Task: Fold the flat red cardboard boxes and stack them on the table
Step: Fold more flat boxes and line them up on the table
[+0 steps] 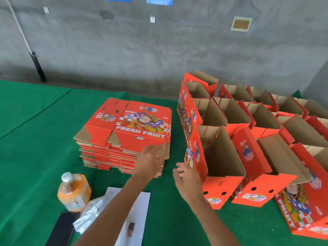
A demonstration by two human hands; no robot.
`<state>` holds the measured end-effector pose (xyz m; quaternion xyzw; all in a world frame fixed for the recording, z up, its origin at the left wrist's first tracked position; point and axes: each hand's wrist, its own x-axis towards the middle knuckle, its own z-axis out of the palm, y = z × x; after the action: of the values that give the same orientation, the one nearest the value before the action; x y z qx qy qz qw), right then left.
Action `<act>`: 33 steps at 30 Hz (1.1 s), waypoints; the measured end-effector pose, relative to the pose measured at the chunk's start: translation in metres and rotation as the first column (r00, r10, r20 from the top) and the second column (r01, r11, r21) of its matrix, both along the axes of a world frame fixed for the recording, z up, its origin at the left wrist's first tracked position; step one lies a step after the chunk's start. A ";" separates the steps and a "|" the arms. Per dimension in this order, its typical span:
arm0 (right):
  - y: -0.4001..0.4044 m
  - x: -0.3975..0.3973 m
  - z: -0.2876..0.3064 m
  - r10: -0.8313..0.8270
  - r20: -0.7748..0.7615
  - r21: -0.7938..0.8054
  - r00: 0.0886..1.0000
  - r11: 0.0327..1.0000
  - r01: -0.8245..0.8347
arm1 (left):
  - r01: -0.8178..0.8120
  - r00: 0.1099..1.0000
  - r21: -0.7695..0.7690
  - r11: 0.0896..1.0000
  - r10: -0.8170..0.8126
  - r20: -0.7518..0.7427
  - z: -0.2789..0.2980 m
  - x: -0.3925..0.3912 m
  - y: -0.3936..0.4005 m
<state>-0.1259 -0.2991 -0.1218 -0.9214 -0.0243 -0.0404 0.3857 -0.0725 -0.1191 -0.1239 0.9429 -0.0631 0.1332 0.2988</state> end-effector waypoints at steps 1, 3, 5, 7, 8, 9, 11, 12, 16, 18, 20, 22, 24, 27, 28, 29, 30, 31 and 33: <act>0.012 0.020 0.005 0.010 -0.006 -0.023 1.000 1.000 -0.010 | -0.072 0.997 0.102 0.992 0.071 0.014 0.006 0.011 0.021; 0.029 0.054 0.009 0.013 -0.032 -0.073 0.999 0.997 -0.016 | -0.206 0.973 0.225 0.952 0.223 -0.051 0.008 0.031 0.064; 0.041 0.078 0.006 0.010 -0.053 -0.161 0.999 0.987 -0.019 | -0.292 0.935 0.264 0.919 0.333 -0.125 0.003 0.047 0.105; 0.049 0.095 -0.001 -0.005 -0.086 -0.211 0.996 0.977 -0.014 | -0.382 0.891 0.250 0.890 0.426 -0.157 -0.002 0.057 0.143; 0.052 0.101 -0.006 -0.011 -0.101 -0.219 0.995 0.976 -0.011 | -0.418 0.869 0.241 0.876 0.463 -0.175 -0.003 0.061 0.160; 0.055 0.105 -0.011 -0.020 -0.119 -0.219 0.993 0.976 -0.006 | -0.440 0.849 0.240 0.865 0.488 -0.202 -0.005 0.064 0.176; 0.061 0.112 -0.017 -0.059 -0.161 -0.181 0.985 0.983 0.029 | -0.447 0.825 0.259 0.856 0.506 -0.251 -0.010 0.069 0.198; 0.064 0.115 -0.019 -0.083 -0.192 -0.134 0.978 0.989 0.058 | -0.441 0.822 0.272 0.856 0.506 -0.260 -0.011 0.070 0.204; 0.077 0.123 -0.013 -0.166 -0.308 0.122 0.937 0.970 0.212 | -0.397 0.846 0.300 0.868 0.472 -0.246 -0.014 0.072 0.207; 0.083 0.124 -0.006 -0.139 -0.320 0.262 0.937 0.938 0.228 | -0.359 0.865 0.301 0.884 0.436 -0.247 -0.014 0.069 0.206; 0.088 0.122 0.002 -0.096 -0.321 0.420 0.942 0.877 0.233 | -0.335 0.878 0.300 0.893 0.412 -0.245 -0.014 0.064 0.204; 0.091 0.116 0.014 -0.079 -0.300 0.551 0.951 0.799 0.240 | -0.318 0.889 0.280 0.906 0.388 -0.244 -0.012 0.056 0.201; 0.089 0.106 0.031 -0.084 -0.268 0.633 0.960 0.735 0.241 | -0.294 0.905 0.264 0.919 0.356 -0.234 -0.006 0.045 0.195; 0.077 0.091 0.056 -0.088 -0.169 0.711 0.982 0.679 0.183 | -0.264 0.934 0.239 0.934 0.310 -0.179 0.012 0.024 0.188; 0.071 0.084 0.065 -0.079 -0.134 0.731 0.988 0.665 0.152 | -0.250 0.943 0.220 0.943 0.288 -0.165 0.018 0.015 0.184; 0.064 0.077 0.074 -0.073 -0.101 0.737 0.992 0.664 0.124 | -0.229 0.954 0.191 0.955 0.259 -0.149 0.026 0.006 0.180; 0.056 0.069 0.082 -0.069 -0.073 0.730 0.995 0.676 0.101 | -0.208 0.968 0.146 0.967 0.225 -0.114 0.033 -0.005 0.177; 0.049 0.061 0.090 -0.066 -0.045 0.715 0.997 0.694 0.079 | -0.205 0.976 0.093 0.974 0.211 -0.061 0.040 -0.017 0.173; 0.032 0.046 0.103 -0.056 0.001 0.672 0.998 0.740 0.041 | -0.254 0.966 0.025 0.967 0.252 0.061 0.055 -0.038 0.168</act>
<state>-0.0800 -0.2670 -0.0185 -0.7207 0.0117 -0.0663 0.6900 -0.1102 0.0485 -0.0686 0.9438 0.0469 0.1960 0.2619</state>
